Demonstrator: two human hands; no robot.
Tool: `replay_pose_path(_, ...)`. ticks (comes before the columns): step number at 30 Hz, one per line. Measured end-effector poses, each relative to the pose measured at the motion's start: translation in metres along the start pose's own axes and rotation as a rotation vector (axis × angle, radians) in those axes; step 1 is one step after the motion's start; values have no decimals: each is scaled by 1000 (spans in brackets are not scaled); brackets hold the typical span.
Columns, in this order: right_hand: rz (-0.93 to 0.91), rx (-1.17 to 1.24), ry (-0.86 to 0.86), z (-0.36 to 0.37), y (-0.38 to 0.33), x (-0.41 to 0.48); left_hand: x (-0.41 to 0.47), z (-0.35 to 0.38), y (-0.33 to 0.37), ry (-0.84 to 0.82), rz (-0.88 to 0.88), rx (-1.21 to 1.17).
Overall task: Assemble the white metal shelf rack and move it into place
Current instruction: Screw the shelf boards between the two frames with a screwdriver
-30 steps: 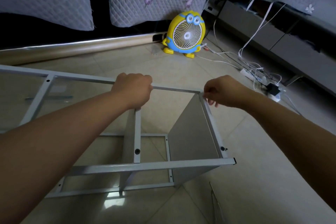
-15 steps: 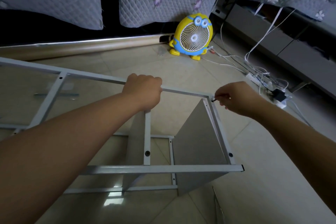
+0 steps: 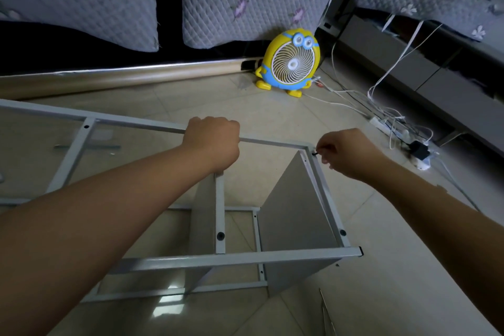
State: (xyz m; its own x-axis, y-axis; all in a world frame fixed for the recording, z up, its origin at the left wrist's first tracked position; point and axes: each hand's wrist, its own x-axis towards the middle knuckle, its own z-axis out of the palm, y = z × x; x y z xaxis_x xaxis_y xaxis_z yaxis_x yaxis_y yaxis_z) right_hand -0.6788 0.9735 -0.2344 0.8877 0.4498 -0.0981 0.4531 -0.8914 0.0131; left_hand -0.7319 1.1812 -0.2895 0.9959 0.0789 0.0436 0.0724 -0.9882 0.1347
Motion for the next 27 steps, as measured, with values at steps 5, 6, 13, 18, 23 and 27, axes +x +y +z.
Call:
replay_pose_path(5, 16, 87, -4, 0, -1, 1, 7, -16, 14, -104, 20, 67)
replay_pose_path(6, 8, 88, -5, 0, 0, 0, 13, -19, 21, -131, 47, 29)
replay_pose_path(13, -24, 110, -4, -1, 8, 3, 65, -20, 76, -471, 75, -434)
replay_pose_path(18, -42, 96, -39, -4, 16, 9, 77, -10, 81, -696, -30, -756)
replay_pose_path(23, -46, 130, -70, -5, 23, 5, 91, -3, 88, -823, -62, -909)
replay_pose_path(27, -62, 142, -56, -3, 23, 7, 95, 0, 90, -765, -32, -977)
